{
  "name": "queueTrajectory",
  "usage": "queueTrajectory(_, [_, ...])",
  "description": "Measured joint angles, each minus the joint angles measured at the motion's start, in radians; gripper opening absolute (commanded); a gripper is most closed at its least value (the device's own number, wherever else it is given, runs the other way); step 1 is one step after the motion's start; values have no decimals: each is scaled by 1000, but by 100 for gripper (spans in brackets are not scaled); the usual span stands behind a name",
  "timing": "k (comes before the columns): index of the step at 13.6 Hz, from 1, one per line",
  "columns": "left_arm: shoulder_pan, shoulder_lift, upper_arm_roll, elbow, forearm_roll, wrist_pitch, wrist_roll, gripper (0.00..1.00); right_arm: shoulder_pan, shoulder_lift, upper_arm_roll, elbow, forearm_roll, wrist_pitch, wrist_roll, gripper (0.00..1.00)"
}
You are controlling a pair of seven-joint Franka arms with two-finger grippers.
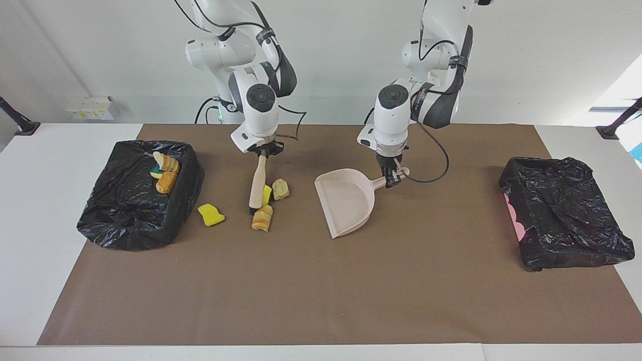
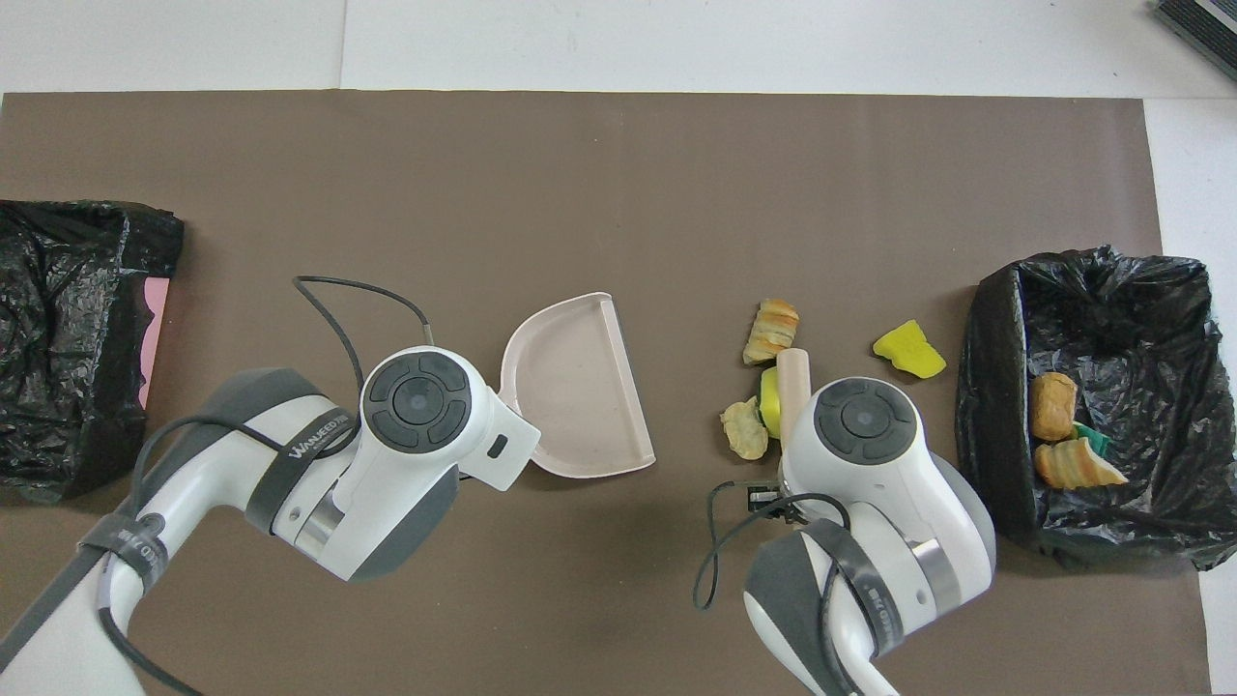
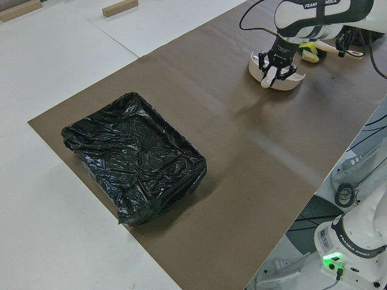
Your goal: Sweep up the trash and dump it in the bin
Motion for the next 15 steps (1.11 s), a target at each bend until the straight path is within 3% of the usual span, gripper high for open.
queueTrajectory(4, [0, 0, 0, -4, 0, 7, 0, 0, 32, 44, 0, 57, 110, 22, -143, 0])
queueTrajectory(10, [0, 0, 0, -8, 0, 15, 0, 0, 171, 121, 1, 131, 322, 139, -124, 0])
queueTrajectory(12, [0, 0, 0, -10, 0, 18, -2, 0, 168, 134, -2, 191, 336, 98, -119, 0])
queueTrajectory(15, [0, 0, 1, -12, 0, 23, -3, 0, 97, 132, -12, 292, 337, -78, -119, 0])
